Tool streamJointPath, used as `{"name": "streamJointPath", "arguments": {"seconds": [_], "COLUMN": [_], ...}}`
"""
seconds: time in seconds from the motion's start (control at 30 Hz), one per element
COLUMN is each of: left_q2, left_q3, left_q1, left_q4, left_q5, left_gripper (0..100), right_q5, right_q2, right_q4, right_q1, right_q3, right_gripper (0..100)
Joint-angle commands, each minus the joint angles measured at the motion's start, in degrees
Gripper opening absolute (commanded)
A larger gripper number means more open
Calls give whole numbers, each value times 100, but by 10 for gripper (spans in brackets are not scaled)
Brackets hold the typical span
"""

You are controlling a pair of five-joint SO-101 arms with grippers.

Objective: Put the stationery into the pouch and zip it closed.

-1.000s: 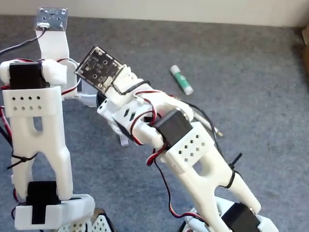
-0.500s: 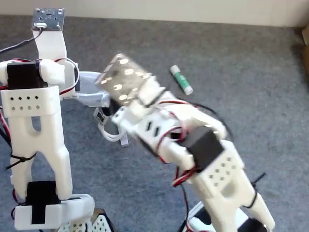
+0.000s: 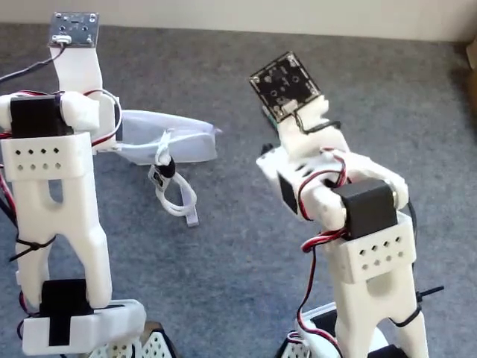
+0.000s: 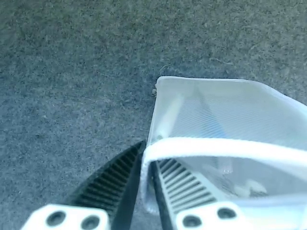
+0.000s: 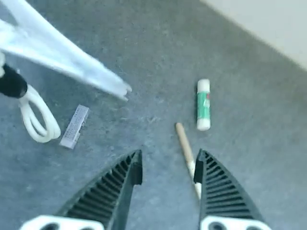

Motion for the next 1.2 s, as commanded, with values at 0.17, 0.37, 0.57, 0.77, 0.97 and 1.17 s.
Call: {"name": "streamJointPath", "arguments": {"seconds": [0.17,0.37,0.57,0.77,0.97,1.17], "left_q2": [-66,-75,-75,-75,-75,-66], "left_q3": [4,-4,-57,-127,-110,-101], "left_q1": [-875,-1191,-1332,-1499,-1499,-1499], "left_q4": [-220,-290,-308,-308,-325,-334], "left_q5": [334,343,554,571,571,571], "left_gripper": [7,7,7,7,7,7], "right_q5": [-1442,-1864,-2418,-2681,-2673,-2637], "right_q2": [-136,-136,242,1701,2800,3565], "right_q4": [-1332,-2782,-4084,-4655,-4919,-4787], "right_q1": [-277,-927,-1525,-1851,-1947,-2044], "right_q3": [1596,2765,3415,3424,2791,2018], "right_gripper": [170,170,170,170,170,170]}}
